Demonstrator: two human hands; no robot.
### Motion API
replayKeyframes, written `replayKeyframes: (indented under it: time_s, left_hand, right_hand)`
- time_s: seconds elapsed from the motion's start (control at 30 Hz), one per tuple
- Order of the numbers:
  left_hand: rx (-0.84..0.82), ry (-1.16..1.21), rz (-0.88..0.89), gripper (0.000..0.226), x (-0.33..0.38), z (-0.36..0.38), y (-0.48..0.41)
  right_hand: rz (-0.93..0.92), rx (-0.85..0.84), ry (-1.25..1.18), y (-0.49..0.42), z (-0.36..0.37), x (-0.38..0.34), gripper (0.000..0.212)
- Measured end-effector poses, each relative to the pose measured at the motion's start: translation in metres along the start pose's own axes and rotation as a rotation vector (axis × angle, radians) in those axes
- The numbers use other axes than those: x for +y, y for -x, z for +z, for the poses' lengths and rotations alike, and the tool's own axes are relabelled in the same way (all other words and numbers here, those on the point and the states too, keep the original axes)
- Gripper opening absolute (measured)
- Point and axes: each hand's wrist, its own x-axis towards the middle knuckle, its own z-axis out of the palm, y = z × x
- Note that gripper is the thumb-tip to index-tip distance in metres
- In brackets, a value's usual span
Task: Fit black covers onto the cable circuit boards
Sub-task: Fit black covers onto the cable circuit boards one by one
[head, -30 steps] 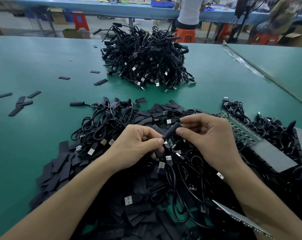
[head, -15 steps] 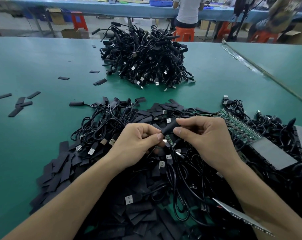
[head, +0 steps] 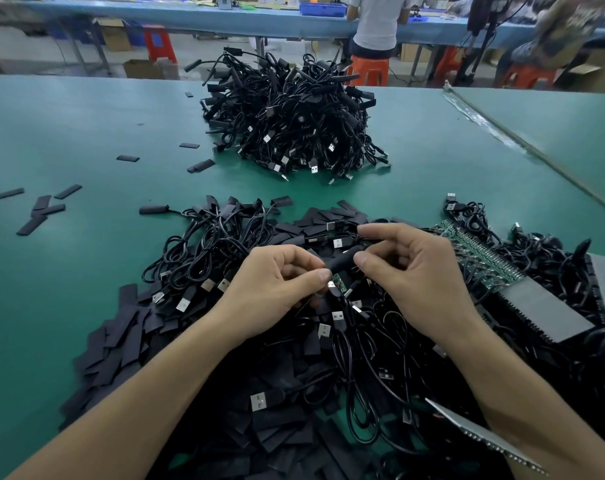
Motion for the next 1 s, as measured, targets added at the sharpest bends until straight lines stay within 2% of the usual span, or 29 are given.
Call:
replayKeyframes:
  time_s: [0.17, 0.27, 0.33, 0.43, 0.5, 0.53, 0.7, 0.8, 0.9, 1.0]
  left_hand:
    - [-0.063, -0.306, 0.134, 0.013, 0.011, -0.007, 0.003]
    - [-0.084, -0.308, 0.15, 0.018, 0.022, -0.014, 0.002]
    - [0.065, -0.309, 0.15, 0.02, 0.025, -0.022, -0.002]
    - [0.414, -0.431, 0.146, 0.025, 0.024, -0.043, -0.009]
    - [0.561, -0.614, 0.129, 0.026, 0.02, -0.056, -0.013]
    - [0.567, -0.684, 0.102, 0.026, 0.018, -0.059, -0.014]
    - [0.363, -0.783, -0.099, 0.067, 0.008, -0.054, -0.015]
    - [0.424, -0.896, -0.045, 0.076, 0.01, -0.051, -0.012]
    - [0.553, -0.982, 0.112, 0.062, 0.02, -0.044, -0.005]
    - [0.496, -0.893, 0.273, 0.03, 0.033, -0.035, 0.0]
  right_hand:
    - [0.019, 0.179, -0.273, -0.006, -0.006, -0.002, 0.021]
    - [0.036, 0.26, -0.345, -0.008, -0.009, -0.001, 0.02]
    - [0.014, 0.28, -0.263, -0.006, -0.009, -0.001, 0.021]
    - [-0.002, 0.272, -0.11, -0.004, -0.008, -0.002, 0.023]
    - [0.006, 0.224, 0.021, -0.004, -0.007, -0.002, 0.022]
    - [0.014, 0.193, 0.069, -0.003, -0.006, -0.001, 0.021]
    - [0.02, 0.074, 0.249, 0.0, -0.004, 0.0, 0.019]
    - [0.032, -0.042, 0.443, 0.003, -0.002, 0.003, 0.014]
    - [0.014, -0.192, 0.702, 0.004, 0.001, 0.002, 0.03]
    - [0.004, -0.357, 0.94, 0.005, 0.006, -0.003, 0.06]
